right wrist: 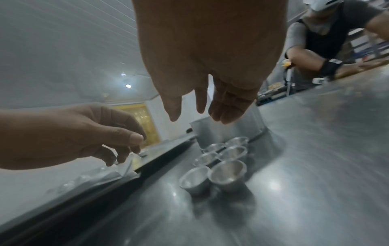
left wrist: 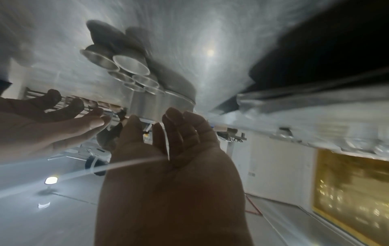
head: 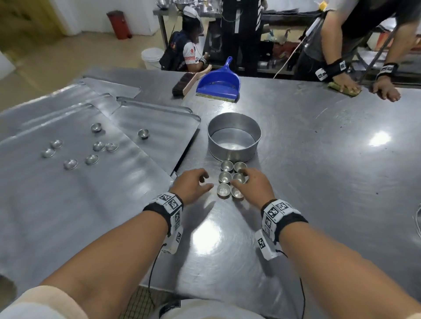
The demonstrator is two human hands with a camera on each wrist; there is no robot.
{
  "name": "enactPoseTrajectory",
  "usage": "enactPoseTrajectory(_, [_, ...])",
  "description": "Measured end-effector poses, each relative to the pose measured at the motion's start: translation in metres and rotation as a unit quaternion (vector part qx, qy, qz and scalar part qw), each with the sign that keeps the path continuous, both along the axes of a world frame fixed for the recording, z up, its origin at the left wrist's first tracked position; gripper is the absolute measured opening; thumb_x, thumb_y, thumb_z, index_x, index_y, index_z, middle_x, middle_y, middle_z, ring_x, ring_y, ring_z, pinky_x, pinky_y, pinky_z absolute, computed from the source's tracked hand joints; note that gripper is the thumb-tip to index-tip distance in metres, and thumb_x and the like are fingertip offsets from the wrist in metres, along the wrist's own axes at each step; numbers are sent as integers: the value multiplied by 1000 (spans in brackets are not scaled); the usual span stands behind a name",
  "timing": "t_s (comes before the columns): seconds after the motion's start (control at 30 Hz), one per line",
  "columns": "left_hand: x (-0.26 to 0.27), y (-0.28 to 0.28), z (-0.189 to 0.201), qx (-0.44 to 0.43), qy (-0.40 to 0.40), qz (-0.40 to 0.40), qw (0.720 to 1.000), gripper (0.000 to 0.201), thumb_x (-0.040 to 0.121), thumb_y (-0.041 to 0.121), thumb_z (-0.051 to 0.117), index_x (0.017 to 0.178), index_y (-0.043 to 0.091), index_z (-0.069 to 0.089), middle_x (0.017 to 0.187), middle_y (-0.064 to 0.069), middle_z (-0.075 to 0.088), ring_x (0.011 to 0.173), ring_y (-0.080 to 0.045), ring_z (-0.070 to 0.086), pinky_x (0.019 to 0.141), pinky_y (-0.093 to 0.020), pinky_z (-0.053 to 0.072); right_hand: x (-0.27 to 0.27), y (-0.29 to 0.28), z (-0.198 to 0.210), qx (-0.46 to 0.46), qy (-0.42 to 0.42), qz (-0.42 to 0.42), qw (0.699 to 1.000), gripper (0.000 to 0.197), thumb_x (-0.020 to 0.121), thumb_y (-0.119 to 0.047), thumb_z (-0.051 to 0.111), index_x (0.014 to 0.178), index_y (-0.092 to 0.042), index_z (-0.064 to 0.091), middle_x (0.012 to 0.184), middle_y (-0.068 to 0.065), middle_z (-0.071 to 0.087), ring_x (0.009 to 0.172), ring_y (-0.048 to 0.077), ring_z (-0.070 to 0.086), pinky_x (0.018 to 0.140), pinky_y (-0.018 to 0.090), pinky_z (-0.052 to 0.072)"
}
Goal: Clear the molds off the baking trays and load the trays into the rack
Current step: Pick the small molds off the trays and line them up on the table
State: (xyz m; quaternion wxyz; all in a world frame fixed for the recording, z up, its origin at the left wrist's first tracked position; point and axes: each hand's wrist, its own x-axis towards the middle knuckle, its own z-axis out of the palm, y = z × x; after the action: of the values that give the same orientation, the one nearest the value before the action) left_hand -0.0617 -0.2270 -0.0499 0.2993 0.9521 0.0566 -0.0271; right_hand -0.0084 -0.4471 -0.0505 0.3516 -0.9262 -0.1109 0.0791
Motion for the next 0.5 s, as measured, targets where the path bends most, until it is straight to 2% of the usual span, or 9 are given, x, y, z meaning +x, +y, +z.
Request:
enactPoseTrajectory(0.07, [-15,12,18,12,-3,28,1000,34,89,47,71,111,22,67,95,6,67,86,-13,63,77,-30,51,3,17,13,-7,-10,38,999,42,87,-49,68,121,-24,66,122,1,63,100,16,58,85,32,46])
enactPoseTrajectory(0.17, [-45,38,42,27,-9,81,996,33,88,49,71,106,22,68,91,5,68,82,-13,63,74,-29,52,1,50,31,-21,-8,102,995,49,87,-51,68,126,-22,66,126,2,64,109,19,61,92,31,46])
enactPoseTrajectory(0.27, [-78,73,55,48,21,126,991,33,86,52,71,103,23,67,91,6,66,83,-13,62,68,-27,46,-8,89,45,-32,-6,176,984,51,88,-52,68,127,-20,65,128,4,65,112,21,62,95,34,48])
enactPoseTrajectory(0.37, [-110,115,61,66,63,164,982,37,85,53,72,106,23,67,91,7,63,84,-14,61,71,-28,44,-17,134,56,-32,-14,230,973,48,87,-50,68,125,-20,66,127,4,65,113,22,62,95,37,50])
enactPoseTrajectory(0.5, [-144,174,63,71,75,215,971,39,85,52,73,108,21,67,91,5,64,86,-17,63,77,-30,49,-26,192,67,-38,-17,276,960,47,87,-51,68,125,-22,65,125,3,63,110,21,61,95,37,50])
